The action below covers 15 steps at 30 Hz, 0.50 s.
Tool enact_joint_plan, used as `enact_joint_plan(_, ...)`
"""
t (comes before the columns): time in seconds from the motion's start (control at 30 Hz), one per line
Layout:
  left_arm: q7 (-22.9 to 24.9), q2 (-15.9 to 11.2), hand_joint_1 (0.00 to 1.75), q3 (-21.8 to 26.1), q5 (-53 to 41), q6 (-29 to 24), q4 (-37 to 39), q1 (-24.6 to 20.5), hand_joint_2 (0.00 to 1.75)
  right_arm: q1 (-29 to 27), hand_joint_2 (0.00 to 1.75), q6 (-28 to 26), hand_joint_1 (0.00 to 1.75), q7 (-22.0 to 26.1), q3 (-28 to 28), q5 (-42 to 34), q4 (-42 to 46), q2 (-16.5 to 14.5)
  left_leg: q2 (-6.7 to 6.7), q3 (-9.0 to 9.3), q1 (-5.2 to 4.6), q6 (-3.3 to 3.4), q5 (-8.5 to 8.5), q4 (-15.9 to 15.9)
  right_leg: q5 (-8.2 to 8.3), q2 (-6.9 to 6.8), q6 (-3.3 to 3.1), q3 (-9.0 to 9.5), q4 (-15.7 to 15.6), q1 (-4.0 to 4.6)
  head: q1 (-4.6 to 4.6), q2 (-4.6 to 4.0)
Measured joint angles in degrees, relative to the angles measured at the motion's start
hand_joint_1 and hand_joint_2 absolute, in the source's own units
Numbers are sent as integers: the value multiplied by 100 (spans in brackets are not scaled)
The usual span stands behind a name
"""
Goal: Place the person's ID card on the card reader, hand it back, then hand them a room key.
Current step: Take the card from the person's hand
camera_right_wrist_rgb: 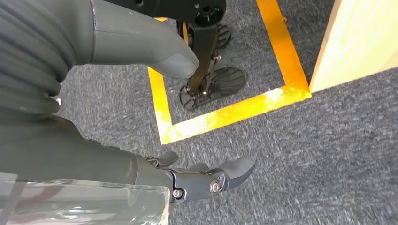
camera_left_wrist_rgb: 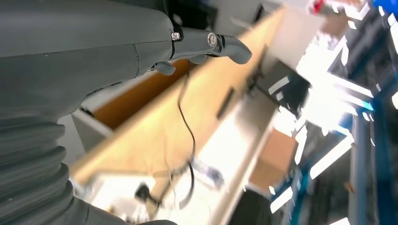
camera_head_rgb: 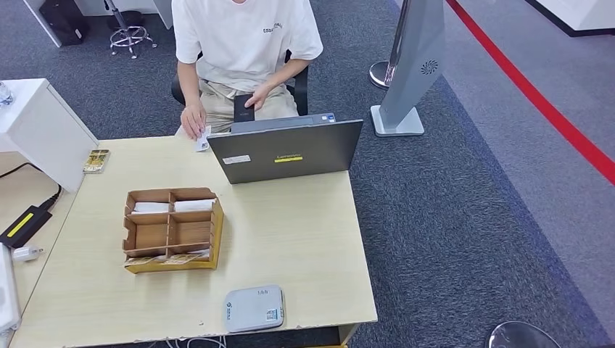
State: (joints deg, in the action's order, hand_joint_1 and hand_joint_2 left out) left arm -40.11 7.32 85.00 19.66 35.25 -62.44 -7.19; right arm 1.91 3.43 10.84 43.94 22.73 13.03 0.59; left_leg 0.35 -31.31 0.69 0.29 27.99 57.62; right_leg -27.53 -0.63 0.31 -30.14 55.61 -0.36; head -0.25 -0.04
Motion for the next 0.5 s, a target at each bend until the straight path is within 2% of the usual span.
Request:
enact_joint_plan(0.07,56,334,0,-78,95,77,-974,-15,175,24,175,-18,0,-40,23,60,0,-12,10,-3,11,-1,3,11,4,7,-3,-5,4,8,10,0)
enact_joint_plan(0.1,111,493,0,-222,211,-170,-1642,80,175,44,175,-30,0,-77,38,102,0,-14,34,11,17,-3,9,20,7,28,-7,-16,6,13,16,0)
enact_joint_plan(0.13,170,620,0,-465,310,-716,-2320,230,175,62,175,-42,0,-120,55,144,0,-14,58,23,20,-5,15,30,12,49,-8,-30,7,18,17,0)
enact_joint_plan(0.2,213,787,0,-1299,276,-2377,-3524,517,175,74,175,-58,0,-205,94,218,-1,-16,65,32,14,7,11,39,19,55,-4,-49,8,17,9,0)
enact_joint_plan(0.27,146,899,0,-2344,47,-3919,-4294,628,175,97,175,-66,0,-272,118,295,-3,-23,11,5,8,23,-5,36,20,3,3,-46,10,13,7,0)
enact_joint_plan(0.3,104,948,0,-2805,-85,-4351,-4548,639,175,124,175,-71,0,-302,121,334,-5,-32,-6,-4,11,24,-9,37,21,-15,4,-43,10,14,13,0)
enact_joint_plan(0.4,181,1022,0,-3697,-493,-4712,-4980,556,175,175,175,-99,0,-380,121,445,-15,-60,-8,-14,15,21,-19,40,30,-17,4,-45,15,17,19,0)
enact_joint_plan(0.5,762,1035,0,-4216,-762,-4730,-5075,395,175,177,175,-129,0,-429,121,545,-24,-79,-5,-16,10,19,-31,40,40,-15,1,-53,22,15,17,0)
